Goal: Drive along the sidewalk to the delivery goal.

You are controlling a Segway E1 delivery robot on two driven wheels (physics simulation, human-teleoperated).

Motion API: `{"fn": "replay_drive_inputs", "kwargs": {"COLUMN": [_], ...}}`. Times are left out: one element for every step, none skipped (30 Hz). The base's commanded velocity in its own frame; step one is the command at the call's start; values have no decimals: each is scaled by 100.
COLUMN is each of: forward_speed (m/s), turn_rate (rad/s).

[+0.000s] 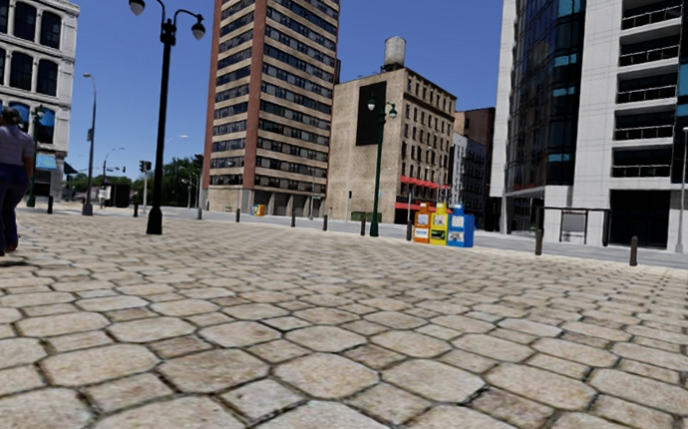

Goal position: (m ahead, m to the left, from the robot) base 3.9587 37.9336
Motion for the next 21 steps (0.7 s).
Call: {"fn": "replay_drive_inputs", "kwargs": {"forward_speed": [194, 193, 193, 193, 193, 193, 193, 193, 193, 193, 193, 192, 192, 192, 192, 192, 192, 192, 192, 194, 194], "turn_rate": [0, 0, 0, 0, 0, 0, 0, 0, 0, 0, 0, 0, 9, 14, 14, 16, 18, 19, 19, 19, 19]}}
